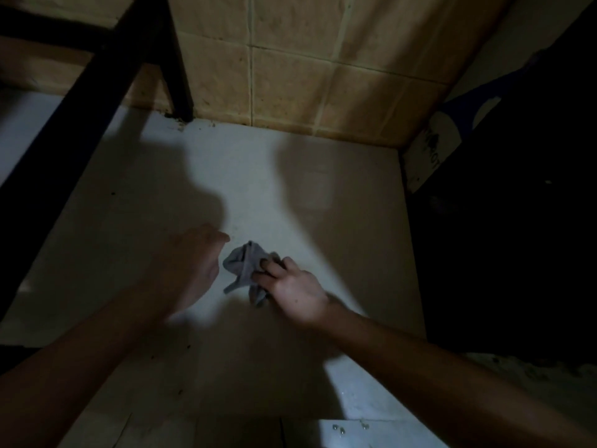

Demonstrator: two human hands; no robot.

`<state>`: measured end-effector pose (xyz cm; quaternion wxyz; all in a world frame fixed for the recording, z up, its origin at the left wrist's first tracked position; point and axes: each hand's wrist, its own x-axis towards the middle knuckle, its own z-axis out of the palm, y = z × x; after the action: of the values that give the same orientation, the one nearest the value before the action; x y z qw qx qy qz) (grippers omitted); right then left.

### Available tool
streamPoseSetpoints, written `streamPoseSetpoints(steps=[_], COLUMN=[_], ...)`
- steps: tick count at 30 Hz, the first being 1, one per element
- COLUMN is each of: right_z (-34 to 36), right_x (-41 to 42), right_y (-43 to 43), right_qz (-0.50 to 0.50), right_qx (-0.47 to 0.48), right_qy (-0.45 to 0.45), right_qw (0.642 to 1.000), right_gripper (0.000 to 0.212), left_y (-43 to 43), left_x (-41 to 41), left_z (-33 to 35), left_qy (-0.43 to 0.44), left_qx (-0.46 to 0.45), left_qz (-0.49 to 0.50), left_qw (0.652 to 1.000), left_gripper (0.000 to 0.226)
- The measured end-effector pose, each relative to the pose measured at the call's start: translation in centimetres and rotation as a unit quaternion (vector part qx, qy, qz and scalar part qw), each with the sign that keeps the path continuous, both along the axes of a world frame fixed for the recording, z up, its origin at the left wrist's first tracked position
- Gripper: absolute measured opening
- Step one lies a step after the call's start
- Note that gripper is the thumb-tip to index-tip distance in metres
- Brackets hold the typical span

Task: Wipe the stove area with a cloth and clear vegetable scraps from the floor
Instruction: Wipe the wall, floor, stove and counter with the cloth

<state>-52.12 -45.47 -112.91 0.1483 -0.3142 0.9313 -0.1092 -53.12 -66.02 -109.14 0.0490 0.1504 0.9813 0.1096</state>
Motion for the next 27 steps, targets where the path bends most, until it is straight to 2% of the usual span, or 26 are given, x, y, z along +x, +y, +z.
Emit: streamPoseSetpoints(steps=[2, 4, 6, 8, 12, 14, 15, 17, 19, 23, 27], right_z=[-0.3, -0.4, -0.5, -0.6, -1.3, -1.5, -1.6, -2.0, -2.4, -2.6, -1.6], right_x=[-1.9, -4.3, -6.5, -8.4, -11.9, -13.1, -13.5, -13.7, -13.5, -12.1, -10.1], right_y=[1.4, 3.1, 5.1, 7.4, 10.6, 10.2, 9.6, 8.1, 6.8, 5.4, 3.2], right_qz=[0.008, -0.075, -0.2, -0.314, -0.494, -0.562, -0.578, -0.565, -0.52, -0.438, -0.387], right_qx=[-0.012, -0.049, -0.088, -0.114, -0.08, -0.088, -0.08, -0.035, -0.001, 0.007, 0.003], right_qy=[0.027, 0.021, 0.018, 0.04, 0.093, 0.095, 0.091, 0.093, 0.099, 0.095, 0.073], right_qw=[1.0, 0.996, 0.976, 0.942, 0.86, 0.817, 0.807, 0.819, 0.848, 0.894, 0.919], right_gripper=[0.038, 0.038, 0.037, 0.039, 0.038, 0.032, 0.03, 0.028, 0.033, 0.045, 0.038], left_y=[-0.1, 0.0, 0.2, 0.3, 0.9, 1.1, 1.3, 1.6, 2.1, 3.3, 4.3], left_x=[-0.6, -0.8, -0.8, -0.9, -1.2, -1.2, -1.2, -1.4, -1.8, -2.0, -2.0], left_z=[0.2, 0.2, 0.0, -0.2, -0.8, -1.1, -1.4, -1.6, -1.7, -2.2, -3.2], left_qy=[0.005, -0.003, -0.013, -0.012, -0.022, -0.038, -0.048, -0.044, -0.049, -0.072, -0.078], left_qx=[-0.002, -0.003, -0.01, -0.001, 0.032, 0.05, 0.051, 0.026, 0.008, -0.011, 0.008], left_qz=[-0.002, 0.006, 0.006, -0.001, 0.002, 0.012, 0.021, 0.019, 0.01, 0.0, 0.01], left_qw=[1.0, 1.0, 1.0, 1.0, 0.999, 0.998, 0.997, 0.999, 0.999, 0.997, 0.997], left_gripper=[0.034, 0.036, 0.039, 0.043, 0.045, 0.044, 0.044, 0.045, 0.045, 0.045, 0.045])
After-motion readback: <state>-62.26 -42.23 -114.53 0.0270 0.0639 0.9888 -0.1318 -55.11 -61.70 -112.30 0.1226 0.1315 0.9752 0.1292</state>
